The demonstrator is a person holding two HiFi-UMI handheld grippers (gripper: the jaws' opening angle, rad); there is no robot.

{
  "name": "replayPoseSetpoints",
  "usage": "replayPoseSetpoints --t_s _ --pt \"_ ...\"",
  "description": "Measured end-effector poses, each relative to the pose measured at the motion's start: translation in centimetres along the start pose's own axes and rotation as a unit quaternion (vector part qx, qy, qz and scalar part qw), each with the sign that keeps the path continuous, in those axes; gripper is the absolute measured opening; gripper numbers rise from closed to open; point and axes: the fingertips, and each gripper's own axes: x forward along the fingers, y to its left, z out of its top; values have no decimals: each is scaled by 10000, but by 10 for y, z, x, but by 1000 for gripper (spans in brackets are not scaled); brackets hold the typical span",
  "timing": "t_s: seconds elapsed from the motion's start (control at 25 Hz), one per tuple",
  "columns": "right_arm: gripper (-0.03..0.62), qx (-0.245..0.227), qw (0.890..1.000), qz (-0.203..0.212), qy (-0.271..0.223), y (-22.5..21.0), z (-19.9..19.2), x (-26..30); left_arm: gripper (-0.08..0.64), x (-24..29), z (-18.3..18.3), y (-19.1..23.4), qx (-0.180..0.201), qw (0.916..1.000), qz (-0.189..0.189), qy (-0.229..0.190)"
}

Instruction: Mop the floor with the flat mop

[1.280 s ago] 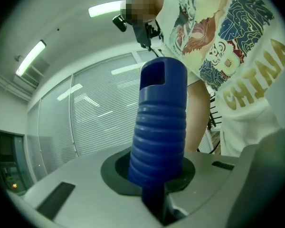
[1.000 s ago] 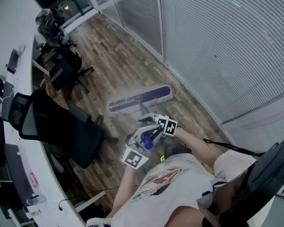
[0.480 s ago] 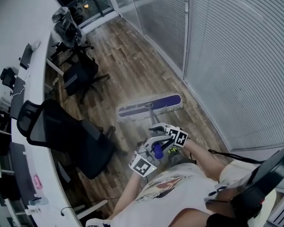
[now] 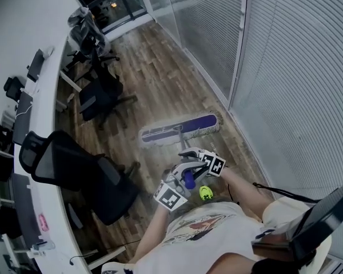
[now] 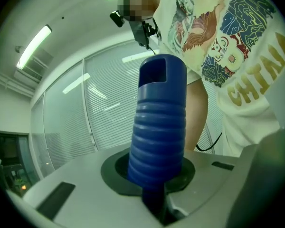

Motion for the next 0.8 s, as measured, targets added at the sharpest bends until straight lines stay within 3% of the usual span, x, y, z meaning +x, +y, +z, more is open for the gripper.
replayPoseSetpoints --t_s 0.8 --pt "199 -13 9999 -142 7 -128 36 84 32 -26 -69 136 88 9999 -5 -120"
